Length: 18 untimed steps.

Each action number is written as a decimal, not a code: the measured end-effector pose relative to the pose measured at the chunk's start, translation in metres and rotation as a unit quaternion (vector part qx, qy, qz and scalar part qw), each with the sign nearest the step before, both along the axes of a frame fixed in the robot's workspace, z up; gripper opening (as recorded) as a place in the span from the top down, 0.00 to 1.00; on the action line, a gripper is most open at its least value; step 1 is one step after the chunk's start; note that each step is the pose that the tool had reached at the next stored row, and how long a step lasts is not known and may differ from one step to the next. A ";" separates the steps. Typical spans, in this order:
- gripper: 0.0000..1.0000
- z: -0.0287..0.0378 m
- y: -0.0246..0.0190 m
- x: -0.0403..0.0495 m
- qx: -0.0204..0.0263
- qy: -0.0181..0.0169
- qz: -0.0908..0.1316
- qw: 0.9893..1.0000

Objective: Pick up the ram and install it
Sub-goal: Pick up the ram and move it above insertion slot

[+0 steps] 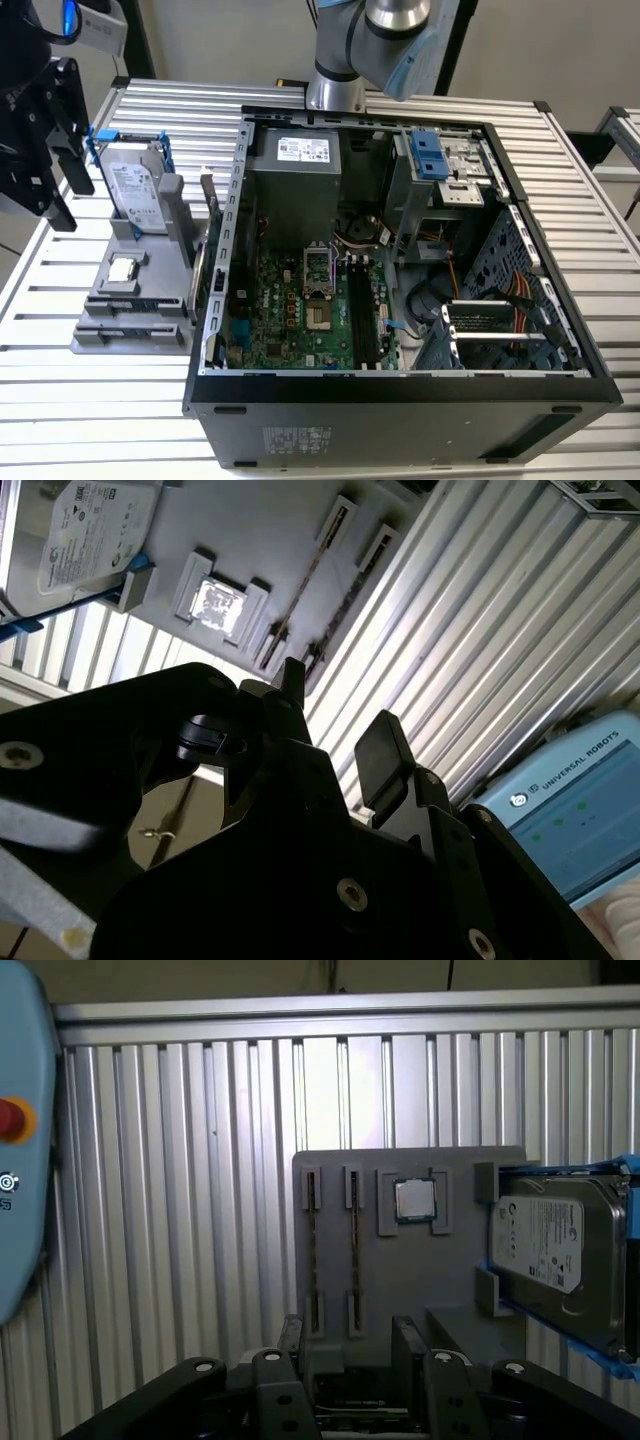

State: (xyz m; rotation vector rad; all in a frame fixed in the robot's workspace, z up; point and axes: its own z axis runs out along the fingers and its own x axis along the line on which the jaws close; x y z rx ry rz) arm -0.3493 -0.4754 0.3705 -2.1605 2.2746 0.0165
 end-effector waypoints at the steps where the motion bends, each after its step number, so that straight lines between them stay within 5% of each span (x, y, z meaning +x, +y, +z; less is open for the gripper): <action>1: 0.00 -0.0005 0.0000 0.0000 0.000 0.000 0.000 1.000; 18: 0.00 -0.0106 0.0000 0.0000 0.000 0.001 0.000 1.000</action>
